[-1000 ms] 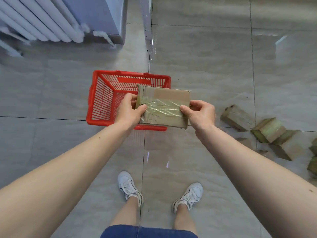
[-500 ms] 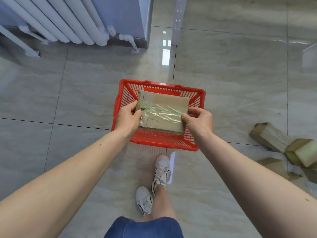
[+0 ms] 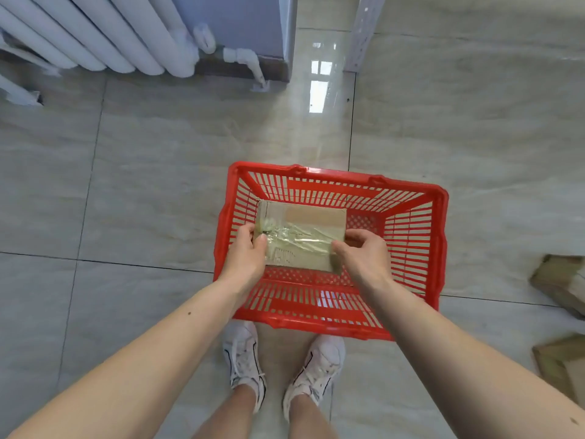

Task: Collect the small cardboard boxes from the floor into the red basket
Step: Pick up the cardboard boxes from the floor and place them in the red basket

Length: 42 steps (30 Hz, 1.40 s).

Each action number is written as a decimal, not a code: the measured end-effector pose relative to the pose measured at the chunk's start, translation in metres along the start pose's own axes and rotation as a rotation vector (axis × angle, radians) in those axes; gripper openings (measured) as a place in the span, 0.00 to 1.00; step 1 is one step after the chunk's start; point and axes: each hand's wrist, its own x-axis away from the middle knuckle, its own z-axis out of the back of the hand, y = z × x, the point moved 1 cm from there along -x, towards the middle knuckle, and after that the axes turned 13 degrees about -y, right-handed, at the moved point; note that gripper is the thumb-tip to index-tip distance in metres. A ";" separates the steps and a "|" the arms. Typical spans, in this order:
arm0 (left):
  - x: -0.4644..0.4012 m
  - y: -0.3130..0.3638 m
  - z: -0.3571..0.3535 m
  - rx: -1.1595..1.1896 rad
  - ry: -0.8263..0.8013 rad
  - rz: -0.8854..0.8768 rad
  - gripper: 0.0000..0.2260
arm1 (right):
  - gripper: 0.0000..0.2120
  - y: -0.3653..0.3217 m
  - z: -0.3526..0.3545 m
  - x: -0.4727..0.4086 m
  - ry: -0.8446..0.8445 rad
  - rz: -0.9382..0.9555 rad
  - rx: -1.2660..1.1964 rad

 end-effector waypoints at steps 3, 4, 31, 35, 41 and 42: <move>-0.041 -0.019 0.002 -0.099 -0.045 -0.004 0.17 | 0.14 0.012 -0.020 -0.036 -0.028 -0.019 -0.016; -0.053 -0.025 0.001 -0.141 -0.052 -0.013 0.18 | 0.15 0.018 -0.026 -0.049 -0.035 -0.023 -0.028; -0.106 -0.033 -0.011 -0.096 -0.120 -0.015 0.18 | 0.27 0.033 -0.045 -0.090 -0.142 -0.002 -0.107; -0.071 -0.004 -0.010 -0.115 -0.110 0.007 0.21 | 0.26 0.018 -0.023 -0.052 -0.085 -0.006 -0.096; 0.000 0.055 -0.010 -0.138 -0.118 -0.034 0.20 | 0.23 -0.014 0.016 0.017 -0.052 -0.017 -0.113; 0.012 0.065 -0.010 -0.138 -0.125 -0.051 0.20 | 0.22 -0.019 0.021 0.028 -0.057 -0.010 -0.115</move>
